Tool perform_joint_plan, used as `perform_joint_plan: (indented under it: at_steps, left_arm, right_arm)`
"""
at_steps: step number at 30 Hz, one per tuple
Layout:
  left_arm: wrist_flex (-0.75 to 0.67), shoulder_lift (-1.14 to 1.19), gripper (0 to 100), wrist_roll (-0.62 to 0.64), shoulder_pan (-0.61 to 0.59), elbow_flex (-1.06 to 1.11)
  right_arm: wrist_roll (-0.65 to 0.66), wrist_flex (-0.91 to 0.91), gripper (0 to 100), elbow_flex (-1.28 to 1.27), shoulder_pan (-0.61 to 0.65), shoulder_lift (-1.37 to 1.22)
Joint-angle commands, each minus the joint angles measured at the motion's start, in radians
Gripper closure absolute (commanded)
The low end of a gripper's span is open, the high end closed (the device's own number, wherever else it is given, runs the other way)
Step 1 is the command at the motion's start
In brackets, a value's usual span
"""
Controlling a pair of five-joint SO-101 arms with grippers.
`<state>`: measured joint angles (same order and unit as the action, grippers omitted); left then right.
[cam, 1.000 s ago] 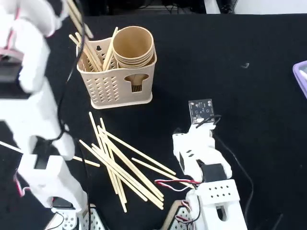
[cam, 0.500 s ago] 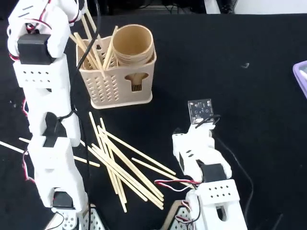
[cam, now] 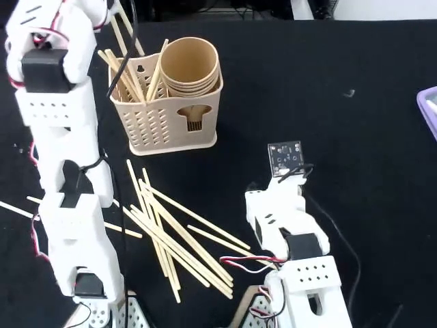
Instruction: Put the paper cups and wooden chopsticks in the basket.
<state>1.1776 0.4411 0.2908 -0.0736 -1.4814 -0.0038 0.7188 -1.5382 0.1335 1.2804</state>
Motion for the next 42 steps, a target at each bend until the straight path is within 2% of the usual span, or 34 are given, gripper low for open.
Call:
perform_joint_plan:
  at_steps: [1,7,14,24,34,42]
  left_arm:
    - [-0.072,-0.014,97,-0.002,-0.03,-0.125]
    - [-0.077,-0.012,97,-0.008,-0.033,-0.125]
    - [0.04,0.057,97,-0.009,-0.041,-0.113]
    - [0.064,0.101,97,-0.009,-0.036,-0.114]
    - [0.273,0.109,97,-0.011,-0.036,-0.18]
    - [0.327,0.109,97,-0.011,-0.036,-0.18]
  right_arm:
    - [0.003,-0.018,73.7,0.016,0.012,0.027]
    - [0.003,-0.018,73.7,0.016,0.012,0.027]
    - [0.003,-0.018,73.7,0.016,0.012,0.027]
    - [0.003,-0.018,73.7,0.016,0.012,0.027]
    - [0.003,-0.018,73.7,0.016,0.012,0.027]
    - [0.003,-0.018,73.7,0.016,0.012,0.027]
